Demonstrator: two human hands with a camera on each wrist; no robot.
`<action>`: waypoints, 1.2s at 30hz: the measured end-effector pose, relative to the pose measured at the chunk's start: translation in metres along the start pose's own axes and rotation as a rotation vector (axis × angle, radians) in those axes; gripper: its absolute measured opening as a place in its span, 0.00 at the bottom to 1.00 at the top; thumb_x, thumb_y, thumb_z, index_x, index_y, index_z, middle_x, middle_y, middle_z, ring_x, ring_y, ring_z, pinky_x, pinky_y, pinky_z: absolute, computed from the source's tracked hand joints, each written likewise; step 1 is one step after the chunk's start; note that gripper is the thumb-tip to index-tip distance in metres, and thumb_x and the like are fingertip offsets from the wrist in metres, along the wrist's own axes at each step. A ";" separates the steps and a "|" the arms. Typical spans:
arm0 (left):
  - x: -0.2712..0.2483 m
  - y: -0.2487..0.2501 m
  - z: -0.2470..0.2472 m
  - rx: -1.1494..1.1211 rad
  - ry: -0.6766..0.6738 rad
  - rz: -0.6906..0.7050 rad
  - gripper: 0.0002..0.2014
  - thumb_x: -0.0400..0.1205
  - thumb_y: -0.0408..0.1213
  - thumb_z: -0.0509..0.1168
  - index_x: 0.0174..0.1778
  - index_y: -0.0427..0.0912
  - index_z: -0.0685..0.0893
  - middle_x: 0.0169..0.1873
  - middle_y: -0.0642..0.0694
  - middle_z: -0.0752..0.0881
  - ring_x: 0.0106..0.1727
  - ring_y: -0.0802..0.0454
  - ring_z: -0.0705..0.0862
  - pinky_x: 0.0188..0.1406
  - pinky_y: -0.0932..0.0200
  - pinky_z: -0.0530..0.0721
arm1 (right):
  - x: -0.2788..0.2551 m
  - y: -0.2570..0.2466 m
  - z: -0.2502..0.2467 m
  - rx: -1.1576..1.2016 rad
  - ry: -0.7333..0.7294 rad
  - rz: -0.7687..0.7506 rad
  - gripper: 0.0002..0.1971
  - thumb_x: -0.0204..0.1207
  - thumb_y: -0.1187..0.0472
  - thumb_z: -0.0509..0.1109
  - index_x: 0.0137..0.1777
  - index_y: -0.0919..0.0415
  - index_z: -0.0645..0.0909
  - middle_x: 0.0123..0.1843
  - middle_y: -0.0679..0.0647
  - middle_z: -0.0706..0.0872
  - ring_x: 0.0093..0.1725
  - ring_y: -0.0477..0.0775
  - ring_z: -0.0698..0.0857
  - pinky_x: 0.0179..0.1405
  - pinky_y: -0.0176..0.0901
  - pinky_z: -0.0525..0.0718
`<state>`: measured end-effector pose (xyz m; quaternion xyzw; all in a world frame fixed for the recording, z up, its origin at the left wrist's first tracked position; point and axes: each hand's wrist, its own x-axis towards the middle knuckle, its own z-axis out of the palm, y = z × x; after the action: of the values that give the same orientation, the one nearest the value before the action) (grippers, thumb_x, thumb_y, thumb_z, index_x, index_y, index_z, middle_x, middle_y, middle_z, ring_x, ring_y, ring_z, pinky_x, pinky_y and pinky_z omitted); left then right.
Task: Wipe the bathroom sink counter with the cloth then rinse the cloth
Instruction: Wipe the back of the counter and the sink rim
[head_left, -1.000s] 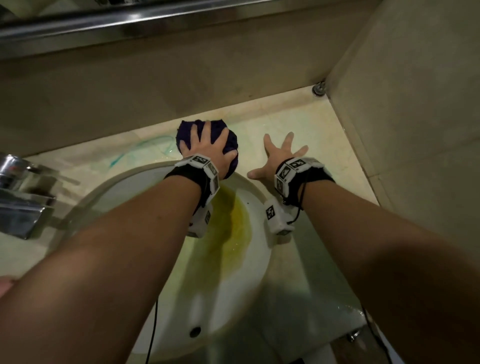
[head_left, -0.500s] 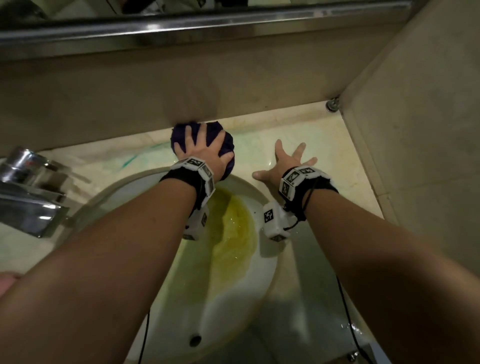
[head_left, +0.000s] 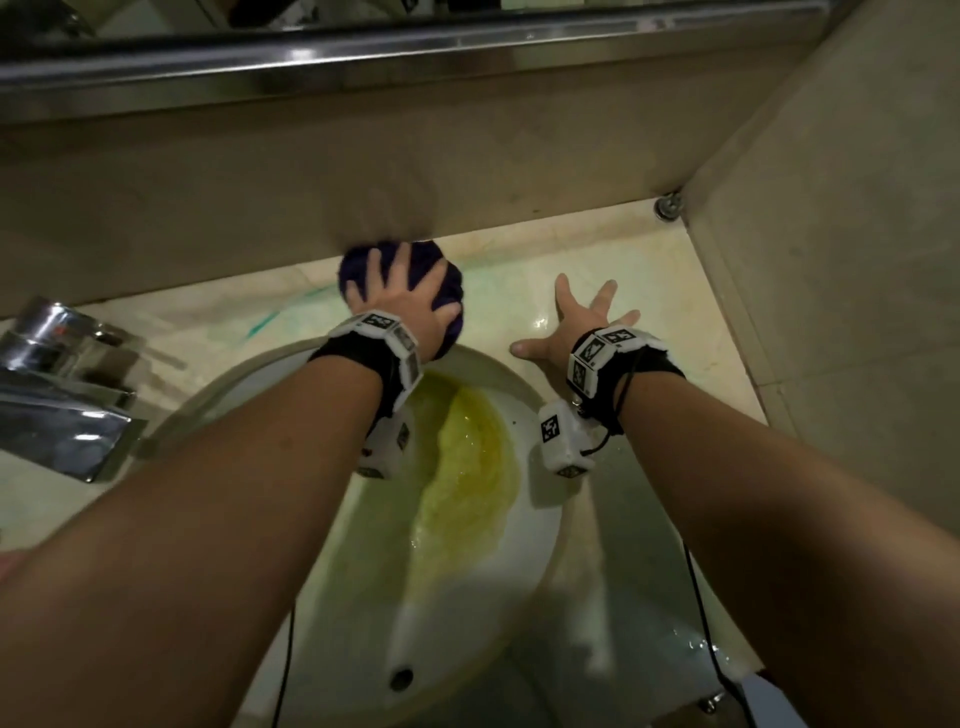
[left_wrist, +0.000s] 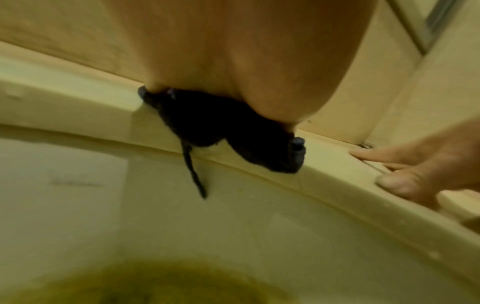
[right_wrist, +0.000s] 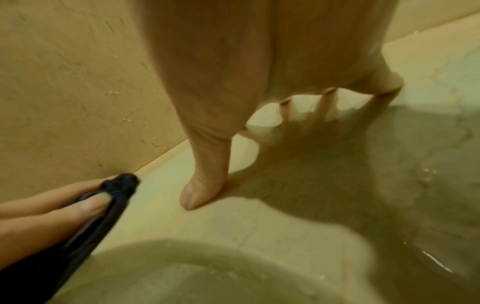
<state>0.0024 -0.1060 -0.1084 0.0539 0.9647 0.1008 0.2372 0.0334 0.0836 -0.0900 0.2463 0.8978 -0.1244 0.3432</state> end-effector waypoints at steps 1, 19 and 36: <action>-0.002 -0.004 0.001 0.002 0.024 -0.032 0.29 0.85 0.60 0.48 0.82 0.64 0.51 0.84 0.49 0.43 0.83 0.39 0.39 0.79 0.33 0.43 | 0.000 0.001 0.000 0.006 -0.003 -0.001 0.58 0.61 0.30 0.74 0.81 0.34 0.36 0.83 0.59 0.27 0.79 0.81 0.35 0.71 0.82 0.53; -0.002 0.015 -0.011 0.044 -0.098 0.070 0.43 0.76 0.59 0.61 0.82 0.61 0.44 0.84 0.46 0.41 0.83 0.35 0.41 0.79 0.36 0.53 | -0.001 0.001 -0.002 0.002 -0.010 -0.004 0.58 0.62 0.29 0.73 0.81 0.34 0.34 0.83 0.58 0.26 0.79 0.80 0.33 0.74 0.80 0.51; 0.008 0.031 0.015 0.158 0.136 0.262 0.27 0.83 0.59 0.52 0.80 0.66 0.56 0.83 0.48 0.49 0.82 0.36 0.45 0.75 0.24 0.49 | 0.006 0.003 0.004 0.006 0.019 0.001 0.58 0.60 0.29 0.74 0.80 0.33 0.35 0.83 0.57 0.26 0.79 0.80 0.33 0.73 0.80 0.52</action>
<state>0.0039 -0.0721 -0.1188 0.1909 0.9682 0.0581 0.1509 0.0334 0.0867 -0.0974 0.2487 0.9007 -0.1244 0.3337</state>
